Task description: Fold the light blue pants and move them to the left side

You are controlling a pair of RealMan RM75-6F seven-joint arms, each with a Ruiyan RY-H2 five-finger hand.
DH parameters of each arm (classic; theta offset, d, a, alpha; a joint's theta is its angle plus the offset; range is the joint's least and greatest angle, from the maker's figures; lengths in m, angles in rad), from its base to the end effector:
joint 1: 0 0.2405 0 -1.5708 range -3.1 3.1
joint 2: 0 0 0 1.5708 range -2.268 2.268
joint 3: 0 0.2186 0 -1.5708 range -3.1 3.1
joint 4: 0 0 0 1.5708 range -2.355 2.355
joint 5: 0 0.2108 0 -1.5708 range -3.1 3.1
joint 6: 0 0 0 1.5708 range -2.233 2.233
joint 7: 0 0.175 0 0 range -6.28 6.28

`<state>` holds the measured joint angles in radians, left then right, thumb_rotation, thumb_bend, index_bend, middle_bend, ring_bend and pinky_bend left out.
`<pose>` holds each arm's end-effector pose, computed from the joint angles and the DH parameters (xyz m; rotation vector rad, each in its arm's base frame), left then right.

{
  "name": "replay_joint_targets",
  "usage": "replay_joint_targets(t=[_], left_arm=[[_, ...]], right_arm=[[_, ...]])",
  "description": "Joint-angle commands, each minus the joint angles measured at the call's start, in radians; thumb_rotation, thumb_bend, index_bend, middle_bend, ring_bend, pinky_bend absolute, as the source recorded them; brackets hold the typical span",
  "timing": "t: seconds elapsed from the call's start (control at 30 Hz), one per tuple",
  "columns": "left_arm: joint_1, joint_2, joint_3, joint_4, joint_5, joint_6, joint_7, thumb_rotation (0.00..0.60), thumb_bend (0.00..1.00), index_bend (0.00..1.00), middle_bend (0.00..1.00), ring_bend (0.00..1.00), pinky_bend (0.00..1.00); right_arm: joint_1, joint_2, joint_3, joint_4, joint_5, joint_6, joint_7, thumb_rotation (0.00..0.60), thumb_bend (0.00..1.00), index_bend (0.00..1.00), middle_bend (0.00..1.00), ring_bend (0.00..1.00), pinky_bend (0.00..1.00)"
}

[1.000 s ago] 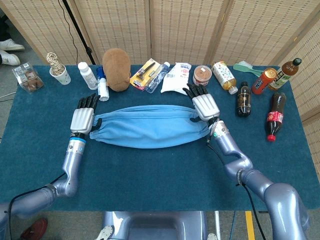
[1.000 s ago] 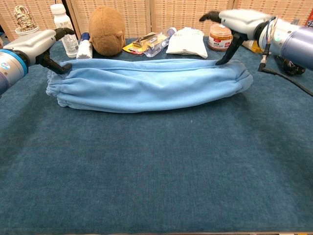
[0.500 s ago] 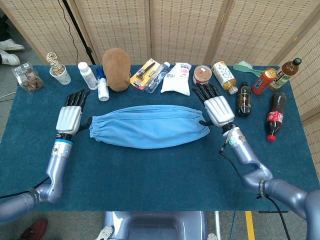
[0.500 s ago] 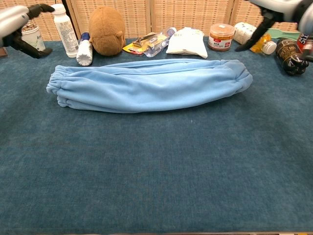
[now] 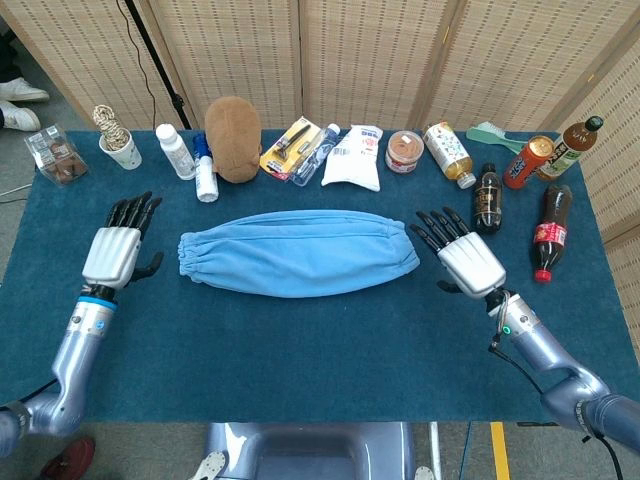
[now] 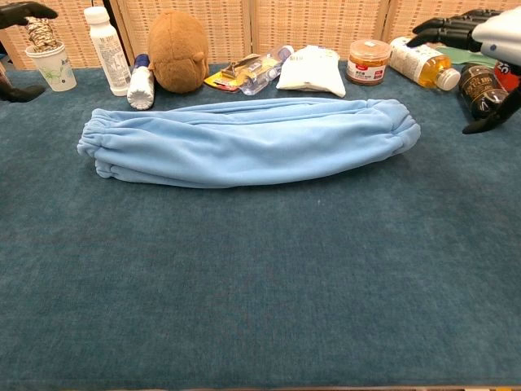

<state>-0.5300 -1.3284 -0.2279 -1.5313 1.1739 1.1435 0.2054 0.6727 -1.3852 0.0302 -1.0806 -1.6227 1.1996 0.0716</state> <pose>-0.1894 0.3503 0.0772 -1.5205 -0.9140 -0.9671 -0.1903 -0.3692 0.0665 1.9276 -0.4422 0.9556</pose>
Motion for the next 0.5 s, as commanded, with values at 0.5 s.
replay_joint_targets(t=[0.5], left_arm=[[0.224, 0.219, 0.101, -0.207, -0.019, 0.147, -0.082, 0.600, 0.35, 0.00, 0.00, 0.00, 0.00]], right_arm=[[0.002, -0.282, -0.155, 0.565, -0.245, 0.195, 0.126, 0.600, 0.00, 0.22, 0.09, 0.00, 0.13]])
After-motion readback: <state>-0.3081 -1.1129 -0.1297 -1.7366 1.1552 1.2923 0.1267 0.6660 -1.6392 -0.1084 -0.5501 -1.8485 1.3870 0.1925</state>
